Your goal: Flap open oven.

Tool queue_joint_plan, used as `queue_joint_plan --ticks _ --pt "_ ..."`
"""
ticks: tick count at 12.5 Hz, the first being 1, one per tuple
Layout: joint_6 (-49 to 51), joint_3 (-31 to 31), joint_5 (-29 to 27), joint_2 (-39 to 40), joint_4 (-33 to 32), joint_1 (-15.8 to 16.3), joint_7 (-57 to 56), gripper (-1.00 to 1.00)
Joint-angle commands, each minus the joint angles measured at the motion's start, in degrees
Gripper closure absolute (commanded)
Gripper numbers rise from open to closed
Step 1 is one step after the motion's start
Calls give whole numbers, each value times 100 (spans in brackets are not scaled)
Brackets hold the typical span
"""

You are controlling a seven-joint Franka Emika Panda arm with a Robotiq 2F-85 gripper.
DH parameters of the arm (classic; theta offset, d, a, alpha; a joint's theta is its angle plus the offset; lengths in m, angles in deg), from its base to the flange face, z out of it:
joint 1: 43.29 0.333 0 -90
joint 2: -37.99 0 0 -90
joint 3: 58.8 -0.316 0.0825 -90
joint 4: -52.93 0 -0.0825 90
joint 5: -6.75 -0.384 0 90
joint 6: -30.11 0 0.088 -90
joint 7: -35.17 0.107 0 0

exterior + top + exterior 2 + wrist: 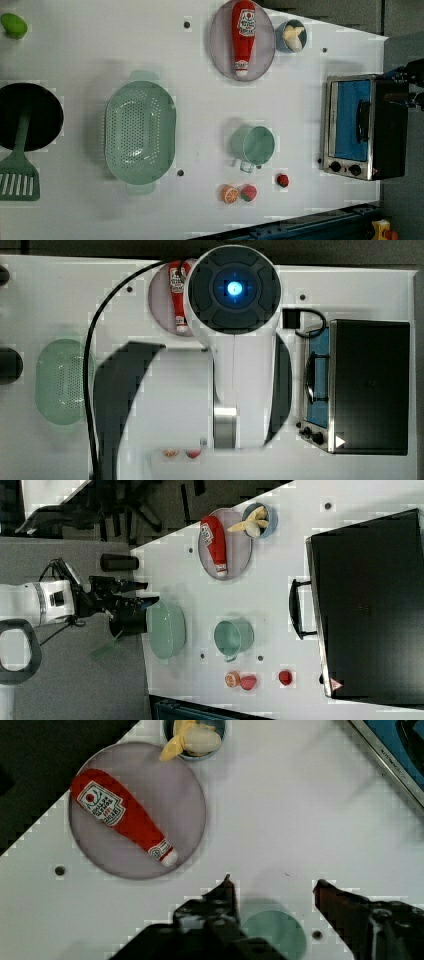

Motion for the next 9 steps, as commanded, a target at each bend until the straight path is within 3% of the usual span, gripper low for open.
queue_joint_plan --ticks 1,3,5,6,9 --pt "894 162 -108 -2291 -1483 -247 495 -58" --pt "894 162 -108 -2291 -1484 -247 495 -99" --pt "893 163 -108 -2291 -1485 -248 495 -100" --pt "893 166 -108 -2291 -1486 -248 494 -90" --pt "874 175 -108 -2276 -1493 -250 495 -14"
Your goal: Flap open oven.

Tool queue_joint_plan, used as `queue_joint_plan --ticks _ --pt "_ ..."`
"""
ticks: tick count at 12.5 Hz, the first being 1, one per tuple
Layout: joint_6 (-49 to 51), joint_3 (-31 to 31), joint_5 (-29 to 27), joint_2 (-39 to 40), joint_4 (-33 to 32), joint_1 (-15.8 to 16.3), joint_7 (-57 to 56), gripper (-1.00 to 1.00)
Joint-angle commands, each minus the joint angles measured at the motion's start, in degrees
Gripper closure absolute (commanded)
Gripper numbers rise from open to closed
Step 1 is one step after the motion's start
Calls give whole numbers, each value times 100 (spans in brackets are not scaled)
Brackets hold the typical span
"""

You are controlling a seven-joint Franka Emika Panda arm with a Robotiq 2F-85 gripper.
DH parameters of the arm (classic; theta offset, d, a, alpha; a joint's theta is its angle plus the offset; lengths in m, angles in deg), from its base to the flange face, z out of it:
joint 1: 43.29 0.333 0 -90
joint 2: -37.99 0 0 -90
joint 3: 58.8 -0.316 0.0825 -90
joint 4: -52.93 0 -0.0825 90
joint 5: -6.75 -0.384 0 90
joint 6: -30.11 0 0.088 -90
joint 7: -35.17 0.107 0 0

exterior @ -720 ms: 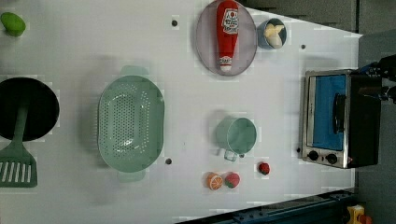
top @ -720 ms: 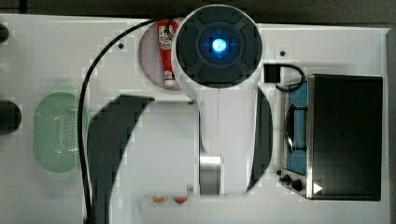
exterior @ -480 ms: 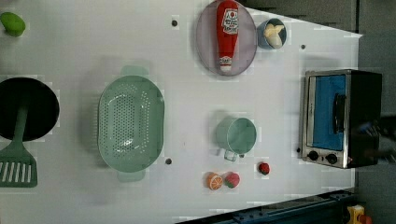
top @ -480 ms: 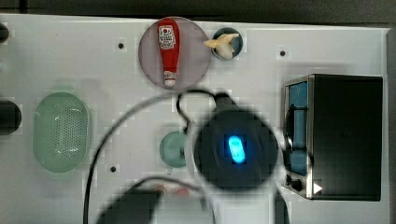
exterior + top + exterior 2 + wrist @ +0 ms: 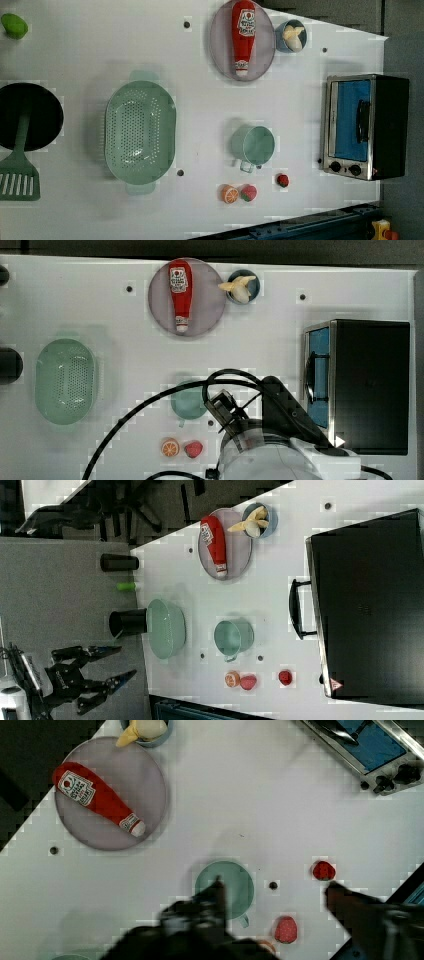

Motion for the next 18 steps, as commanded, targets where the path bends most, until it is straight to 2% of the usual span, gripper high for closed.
queue_joint_plan --ticks 1,3,4,7,11,15,18 --pt "48 45 -44 382 -223 -44 303 9" --pt "43 149 -43 511 -251 -45 294 56" --pt "41 223 -39 595 -289 -47 284 65" --pt "-56 487 -39 898 -391 -56 -276 65" --pt "-467 907 61 1360 -506 -85 -1807 65" --pt "-1407 1321 814 1815 -649 -93 -3909 65" --pt "-2378 1658 897 2114 -803 -110 -5236 65"
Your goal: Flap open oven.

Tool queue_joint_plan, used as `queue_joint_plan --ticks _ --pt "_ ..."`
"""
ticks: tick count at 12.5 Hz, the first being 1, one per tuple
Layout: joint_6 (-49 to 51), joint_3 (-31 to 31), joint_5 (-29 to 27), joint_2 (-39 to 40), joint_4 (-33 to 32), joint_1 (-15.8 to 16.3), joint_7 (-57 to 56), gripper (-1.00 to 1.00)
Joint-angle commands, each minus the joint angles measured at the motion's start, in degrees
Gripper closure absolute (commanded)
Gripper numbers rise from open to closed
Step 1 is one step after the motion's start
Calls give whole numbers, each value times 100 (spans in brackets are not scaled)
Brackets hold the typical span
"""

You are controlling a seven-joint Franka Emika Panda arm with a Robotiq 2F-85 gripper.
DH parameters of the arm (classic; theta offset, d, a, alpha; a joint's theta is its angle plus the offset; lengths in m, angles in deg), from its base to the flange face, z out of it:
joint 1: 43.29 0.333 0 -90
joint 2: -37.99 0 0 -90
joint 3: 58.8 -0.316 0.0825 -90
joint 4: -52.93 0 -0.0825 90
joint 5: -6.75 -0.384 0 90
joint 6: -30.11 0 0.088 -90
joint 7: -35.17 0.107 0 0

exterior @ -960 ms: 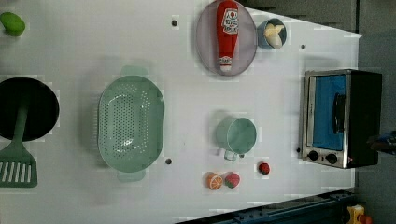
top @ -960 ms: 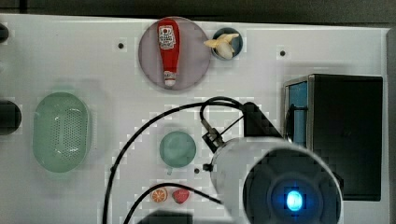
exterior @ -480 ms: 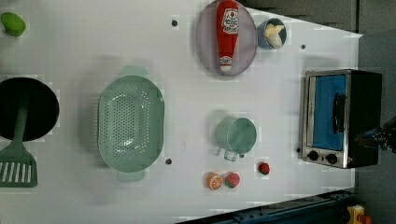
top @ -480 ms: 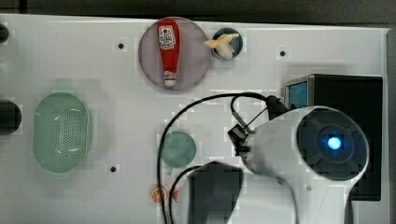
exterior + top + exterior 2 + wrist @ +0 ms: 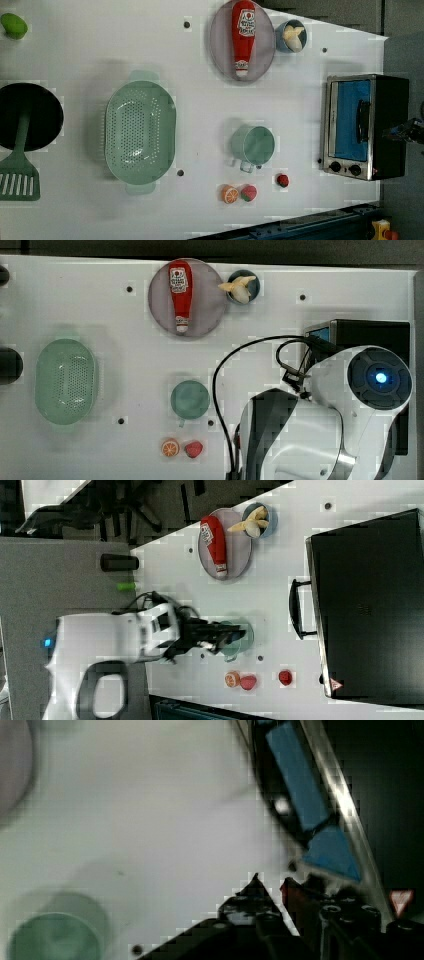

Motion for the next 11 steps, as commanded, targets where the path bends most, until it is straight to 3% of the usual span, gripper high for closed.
queue_joint_plan --ticks 1,5,11 --pt "-826 273 -14 85 -208 -29 -1948 65" --pt "-1545 690 -23 559 -289 -52 -2698 65" --pt "-2185 872 -66 1137 -473 -56 -2854 65"
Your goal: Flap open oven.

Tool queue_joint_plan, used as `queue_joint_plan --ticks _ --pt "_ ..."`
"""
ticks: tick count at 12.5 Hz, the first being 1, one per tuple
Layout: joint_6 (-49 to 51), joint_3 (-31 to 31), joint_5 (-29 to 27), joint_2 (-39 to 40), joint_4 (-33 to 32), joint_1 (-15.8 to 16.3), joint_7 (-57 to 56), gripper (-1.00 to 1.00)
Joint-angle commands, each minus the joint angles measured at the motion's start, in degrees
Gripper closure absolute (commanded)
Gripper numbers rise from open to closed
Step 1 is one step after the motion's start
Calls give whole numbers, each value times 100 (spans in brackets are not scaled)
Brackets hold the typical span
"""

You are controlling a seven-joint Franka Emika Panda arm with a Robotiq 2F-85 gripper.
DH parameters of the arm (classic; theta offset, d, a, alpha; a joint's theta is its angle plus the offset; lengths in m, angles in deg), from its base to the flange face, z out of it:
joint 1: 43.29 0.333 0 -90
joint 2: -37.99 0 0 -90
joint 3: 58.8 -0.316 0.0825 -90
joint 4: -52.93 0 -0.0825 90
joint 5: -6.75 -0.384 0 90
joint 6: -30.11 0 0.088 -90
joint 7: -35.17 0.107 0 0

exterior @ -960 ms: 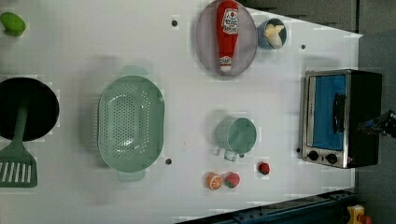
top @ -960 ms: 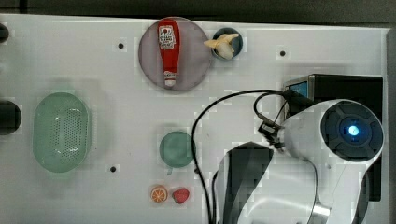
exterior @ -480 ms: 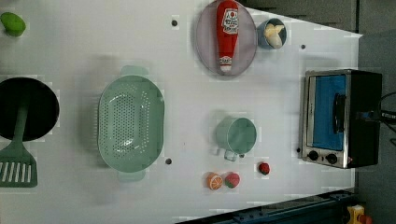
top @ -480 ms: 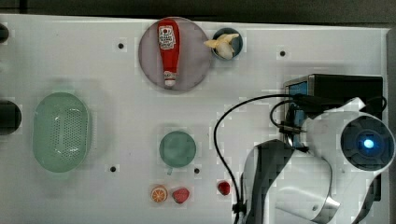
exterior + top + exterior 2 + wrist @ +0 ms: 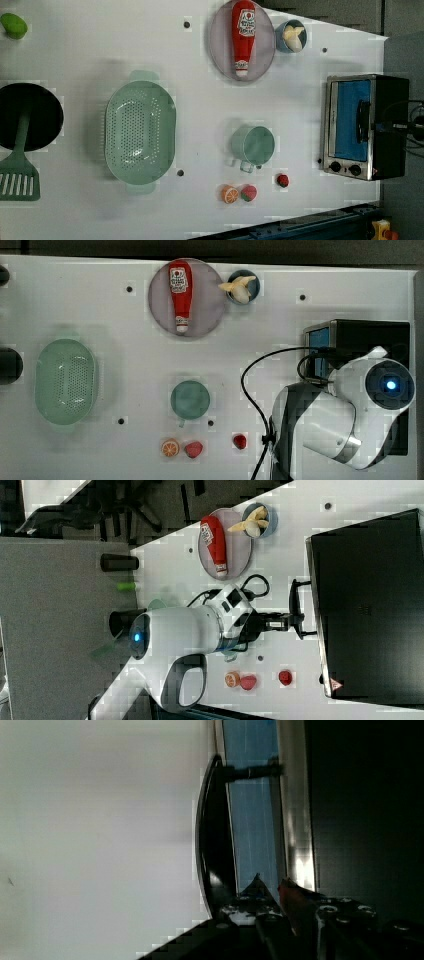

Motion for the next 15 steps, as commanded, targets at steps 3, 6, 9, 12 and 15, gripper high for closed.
queue_joint_plan --ticks 3,6,9,12,15 --pt "-600 3 -20 229 -205 22 -314 65" --pt "-1018 -40 -18 454 -242 39 -312 65" --pt "-967 -205 1 493 -244 124 -132 65" --pt "-900 -417 350 510 -314 257 381 65" --pt "-835 -636 1216 516 -387 406 1287 65"
